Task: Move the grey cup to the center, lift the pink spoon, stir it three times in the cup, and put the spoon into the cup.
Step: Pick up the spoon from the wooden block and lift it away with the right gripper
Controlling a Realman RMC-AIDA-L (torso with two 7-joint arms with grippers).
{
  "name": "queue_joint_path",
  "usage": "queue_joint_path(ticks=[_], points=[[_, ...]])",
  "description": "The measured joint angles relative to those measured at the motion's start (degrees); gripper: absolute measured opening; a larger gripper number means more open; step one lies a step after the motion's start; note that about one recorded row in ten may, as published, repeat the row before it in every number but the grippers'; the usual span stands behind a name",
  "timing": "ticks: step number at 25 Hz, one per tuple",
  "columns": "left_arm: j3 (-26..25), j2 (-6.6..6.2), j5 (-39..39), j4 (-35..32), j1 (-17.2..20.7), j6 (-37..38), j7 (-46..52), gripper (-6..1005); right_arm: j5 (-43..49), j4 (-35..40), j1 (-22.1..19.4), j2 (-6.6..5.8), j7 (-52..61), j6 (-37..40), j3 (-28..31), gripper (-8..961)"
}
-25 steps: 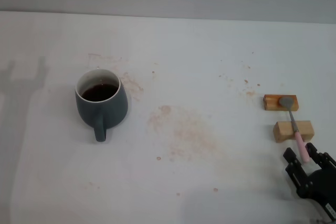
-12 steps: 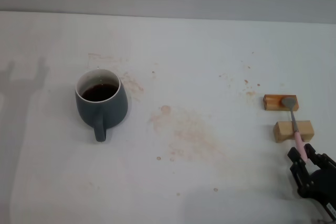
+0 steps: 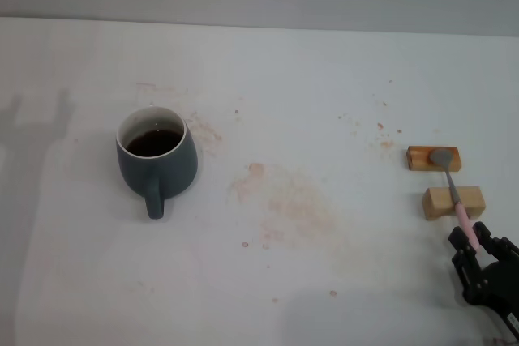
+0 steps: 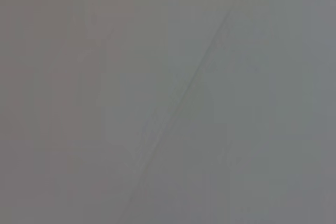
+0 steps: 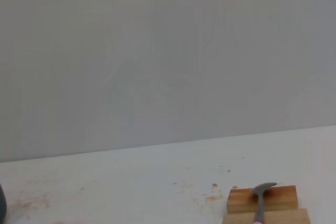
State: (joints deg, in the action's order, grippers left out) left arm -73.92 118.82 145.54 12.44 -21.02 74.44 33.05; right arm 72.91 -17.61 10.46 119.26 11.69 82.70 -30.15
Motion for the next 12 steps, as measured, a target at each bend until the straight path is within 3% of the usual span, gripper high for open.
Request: queue_joint_path(ticks=[12], points=[[0.00, 0.00, -0.17, 0.03, -0.16, -1.25, 0.00, 827, -0.23, 0.04, 0.22, 0.00, -0.01, 0.00, -0.01, 229]])
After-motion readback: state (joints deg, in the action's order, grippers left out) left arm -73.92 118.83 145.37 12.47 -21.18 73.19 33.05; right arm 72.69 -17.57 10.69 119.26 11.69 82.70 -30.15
